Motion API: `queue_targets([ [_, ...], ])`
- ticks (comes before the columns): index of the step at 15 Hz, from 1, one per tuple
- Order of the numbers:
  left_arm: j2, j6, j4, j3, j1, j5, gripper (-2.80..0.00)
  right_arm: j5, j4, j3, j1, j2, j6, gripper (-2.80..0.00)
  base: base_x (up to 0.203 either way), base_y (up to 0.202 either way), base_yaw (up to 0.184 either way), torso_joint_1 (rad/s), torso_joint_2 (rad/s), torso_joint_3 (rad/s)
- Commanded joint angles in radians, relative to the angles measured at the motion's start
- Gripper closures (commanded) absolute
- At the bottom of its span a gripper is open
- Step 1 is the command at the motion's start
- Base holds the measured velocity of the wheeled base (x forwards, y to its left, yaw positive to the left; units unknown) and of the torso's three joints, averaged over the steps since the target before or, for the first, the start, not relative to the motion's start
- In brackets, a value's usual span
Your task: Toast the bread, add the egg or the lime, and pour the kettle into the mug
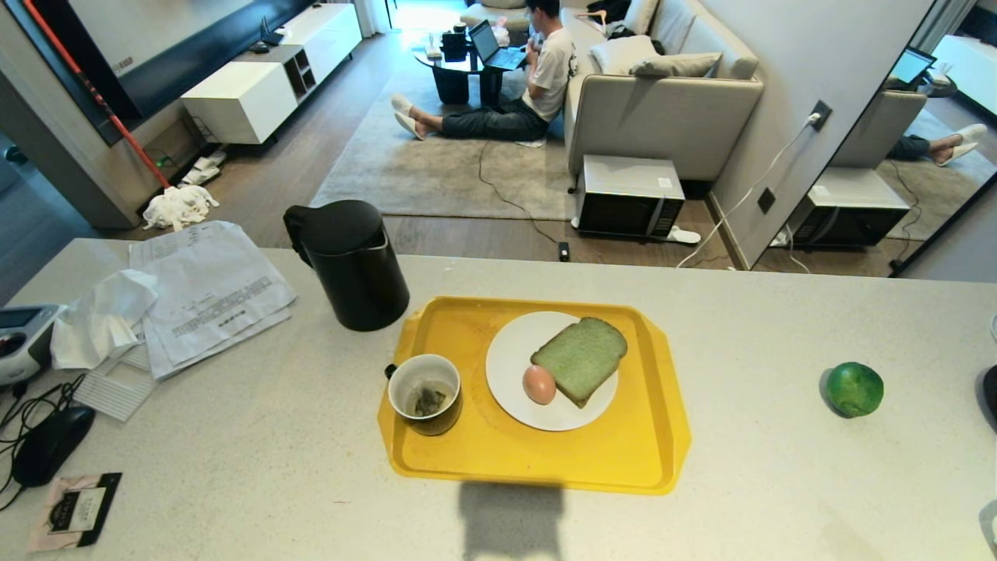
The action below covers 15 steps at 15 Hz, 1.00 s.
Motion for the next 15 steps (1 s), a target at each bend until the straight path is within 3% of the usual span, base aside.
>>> queue_targets([
  [1,0.0,0.0,0.0,0.0,0.0,0.0,0.0,-0.001,0.0,0.002,0.0,0.0,0.0,0.0,0.0,0.0,0.0,0.0,0.0,0.0],
  [15,0.0,0.0,0.0,-0.001,0.0,0.0,0.0,-0.001,0.0,0.002,0.0,0.0,0.0,0.0,0.0,0.0,0.0,0.0,0.0,0.0],
])
